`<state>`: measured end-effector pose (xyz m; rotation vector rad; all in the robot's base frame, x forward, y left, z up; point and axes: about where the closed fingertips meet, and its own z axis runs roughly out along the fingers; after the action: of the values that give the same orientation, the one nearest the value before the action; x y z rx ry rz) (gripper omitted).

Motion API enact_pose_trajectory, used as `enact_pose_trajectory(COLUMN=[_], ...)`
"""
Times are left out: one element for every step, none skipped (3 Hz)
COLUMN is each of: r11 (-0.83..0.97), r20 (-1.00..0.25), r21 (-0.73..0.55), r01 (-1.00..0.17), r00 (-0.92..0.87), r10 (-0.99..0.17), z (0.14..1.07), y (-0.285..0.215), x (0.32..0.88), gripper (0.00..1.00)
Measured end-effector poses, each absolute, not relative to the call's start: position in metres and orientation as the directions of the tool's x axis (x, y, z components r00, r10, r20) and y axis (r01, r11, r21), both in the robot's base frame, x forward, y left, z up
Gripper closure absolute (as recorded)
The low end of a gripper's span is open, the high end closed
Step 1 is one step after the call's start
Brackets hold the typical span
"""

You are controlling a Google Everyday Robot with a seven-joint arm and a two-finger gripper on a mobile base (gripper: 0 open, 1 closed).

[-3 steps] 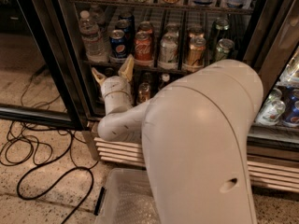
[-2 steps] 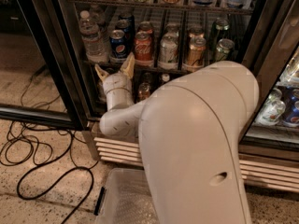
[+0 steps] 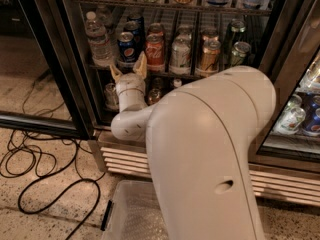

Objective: Pick pepsi can from middle shelf of fridge

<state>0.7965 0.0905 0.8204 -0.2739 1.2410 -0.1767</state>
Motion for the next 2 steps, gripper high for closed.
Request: enact_pose_trajectory(r11=[0.952, 0.953], r20=[-0.901, -0.902], r21=[-0.307, -0.304], r01=[-0.003, -0.013], r00=[0.323, 0.326], r10=[-0.29, -0.283], z=[0.8247, 0.8261], y=[0.0869, 0.0905], x=[0.8132, 0.8217], gripper=[0.34, 0.34])
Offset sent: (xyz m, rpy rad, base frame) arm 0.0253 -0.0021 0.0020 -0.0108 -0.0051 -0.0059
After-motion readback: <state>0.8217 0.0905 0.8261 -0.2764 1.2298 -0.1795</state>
